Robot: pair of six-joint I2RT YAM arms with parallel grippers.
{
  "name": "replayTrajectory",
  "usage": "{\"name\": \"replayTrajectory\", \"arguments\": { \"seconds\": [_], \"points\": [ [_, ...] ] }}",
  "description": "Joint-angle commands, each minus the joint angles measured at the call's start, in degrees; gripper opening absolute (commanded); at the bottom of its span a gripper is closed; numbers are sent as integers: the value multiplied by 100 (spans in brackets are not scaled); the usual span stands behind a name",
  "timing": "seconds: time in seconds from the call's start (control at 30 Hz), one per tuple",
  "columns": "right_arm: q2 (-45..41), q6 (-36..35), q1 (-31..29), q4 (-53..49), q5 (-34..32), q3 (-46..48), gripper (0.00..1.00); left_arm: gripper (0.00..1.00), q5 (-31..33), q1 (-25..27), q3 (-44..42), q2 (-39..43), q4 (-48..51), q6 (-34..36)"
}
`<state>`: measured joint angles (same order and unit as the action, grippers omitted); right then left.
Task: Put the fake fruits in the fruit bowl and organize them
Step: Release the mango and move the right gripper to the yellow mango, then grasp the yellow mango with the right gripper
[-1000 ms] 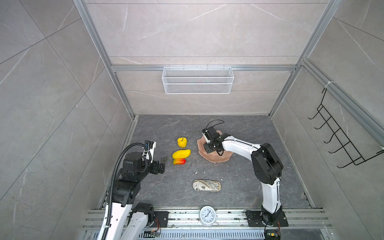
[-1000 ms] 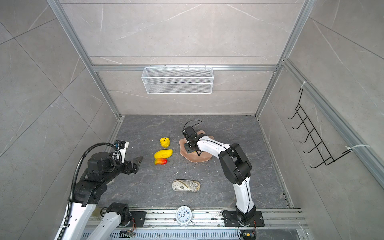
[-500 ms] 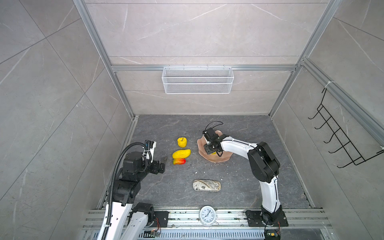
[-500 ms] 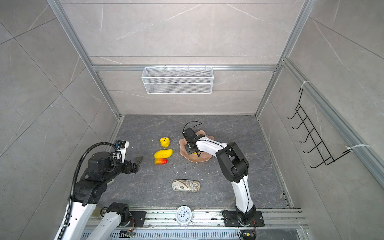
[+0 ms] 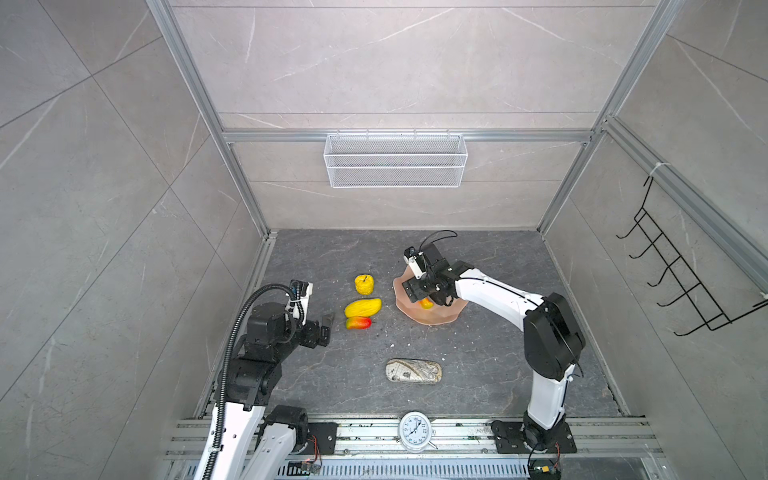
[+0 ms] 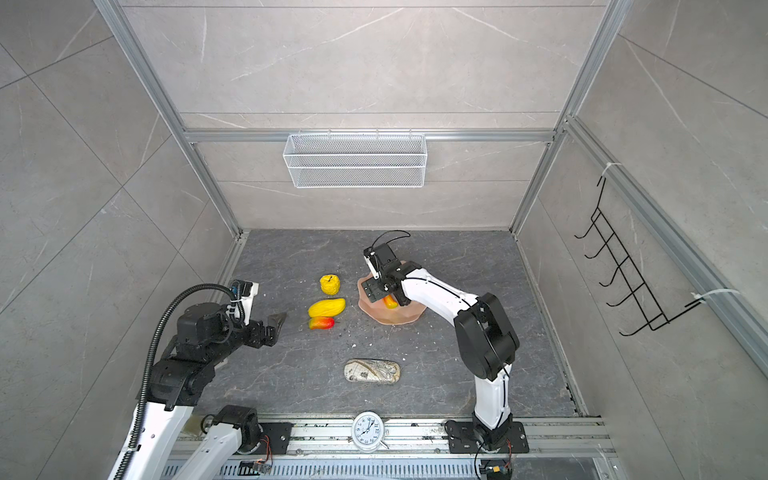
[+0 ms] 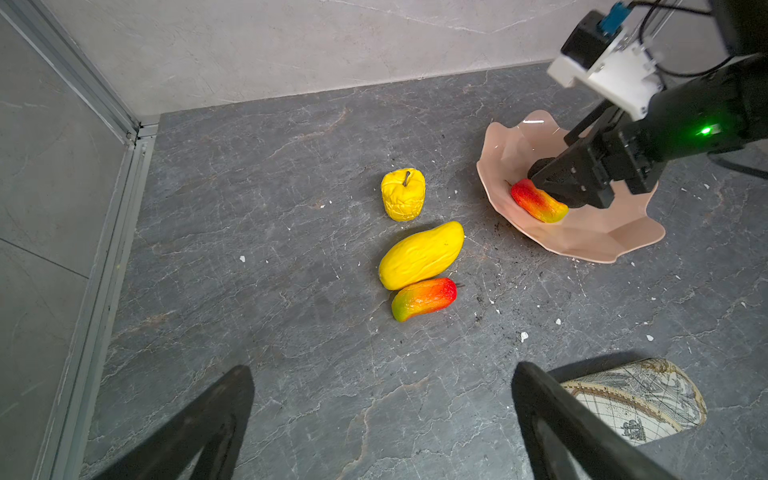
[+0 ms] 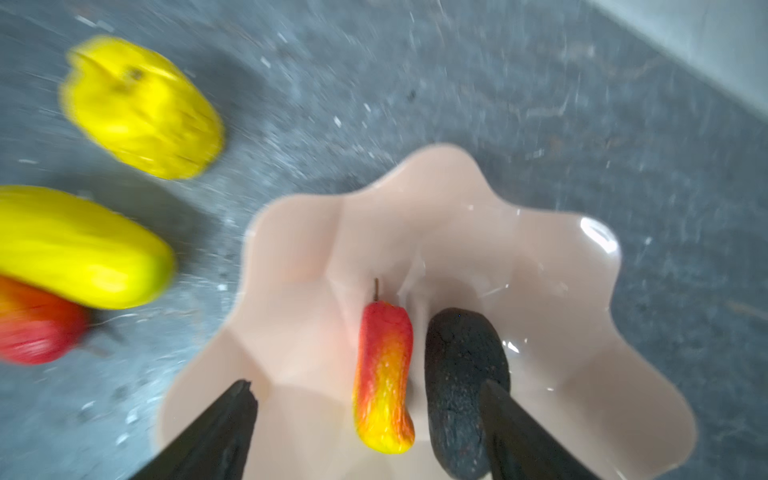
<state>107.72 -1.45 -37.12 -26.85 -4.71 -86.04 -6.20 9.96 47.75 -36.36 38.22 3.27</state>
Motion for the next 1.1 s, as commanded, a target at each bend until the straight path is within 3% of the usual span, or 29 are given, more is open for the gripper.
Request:
{"name": "replayTrajectory", "arguments": {
  "seconds": [0.0, 0.17, 0.2, 0.4, 0.67, 1.07],
  "points": [
    [-205, -608, -331, -13, 674, -110, 91, 100, -73, -38, 77, -11, -163, 139],
    [399, -1132, -882, -251, 998, -671, 93, 100, -90, -38, 68, -2, -165, 146],
    [557, -1210, -954, -305, 1005, -808, 99, 100, -92, -38, 68, 7, -161, 144],
    [1509, -1398, -1068, -451, 1272, -1794, 100, 100, -100, -43, 60, 36, -155, 130],
    [2686, -1335, -1066, -1037, 1283, -3198, 90, 100, -55, -38, 51, 72, -157, 139],
    [3146, -1252, -1066, -1176, 1462, -3476, 75, 100, -51, -40, 51, 67, -161, 139]
  ]
}}
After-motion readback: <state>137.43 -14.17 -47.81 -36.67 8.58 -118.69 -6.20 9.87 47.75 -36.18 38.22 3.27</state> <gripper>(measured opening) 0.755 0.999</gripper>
